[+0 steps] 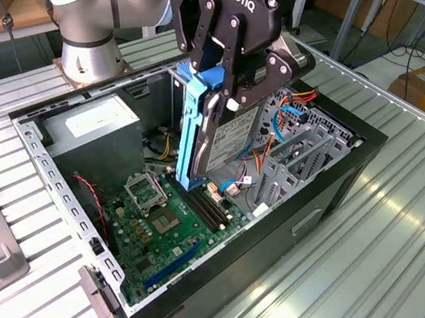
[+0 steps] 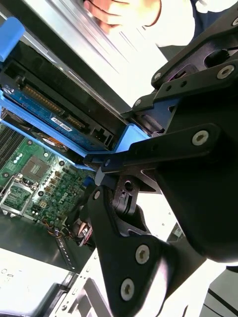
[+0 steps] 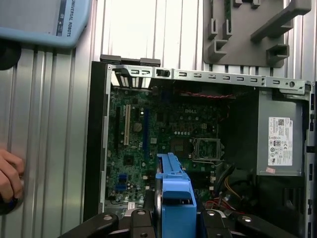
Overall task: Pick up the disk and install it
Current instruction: 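Pick up the disk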
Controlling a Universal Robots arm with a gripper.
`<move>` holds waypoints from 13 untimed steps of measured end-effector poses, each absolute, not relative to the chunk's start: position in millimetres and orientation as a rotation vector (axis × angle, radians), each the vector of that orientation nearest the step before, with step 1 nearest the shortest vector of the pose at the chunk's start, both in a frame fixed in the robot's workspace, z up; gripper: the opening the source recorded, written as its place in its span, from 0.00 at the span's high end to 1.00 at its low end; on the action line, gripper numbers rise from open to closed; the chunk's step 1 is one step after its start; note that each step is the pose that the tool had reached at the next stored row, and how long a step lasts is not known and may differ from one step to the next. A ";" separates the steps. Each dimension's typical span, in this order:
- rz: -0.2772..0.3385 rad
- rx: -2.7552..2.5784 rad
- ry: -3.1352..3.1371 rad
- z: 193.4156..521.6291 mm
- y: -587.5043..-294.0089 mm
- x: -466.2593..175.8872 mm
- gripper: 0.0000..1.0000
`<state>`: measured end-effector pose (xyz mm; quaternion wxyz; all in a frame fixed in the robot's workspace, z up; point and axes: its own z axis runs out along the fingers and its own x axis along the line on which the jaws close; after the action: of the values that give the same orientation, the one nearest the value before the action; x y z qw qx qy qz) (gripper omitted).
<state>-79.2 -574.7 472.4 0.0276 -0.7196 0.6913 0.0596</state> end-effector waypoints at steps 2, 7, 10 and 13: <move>0.184 -2.222 2.135 472.3 -575.4 -76.7 0.63; 0.184 -2.222 2.135 472.2 -577.9 -69.2 0.63; 0.184 -2.222 2.135 472.1 -579.6 -65.7 0.63; 0.184 -2.222 2.135 472.0 -581.7 -60.9 0.63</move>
<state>-60.9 -581.7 472.0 0.0276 -0.7196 0.6913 0.0596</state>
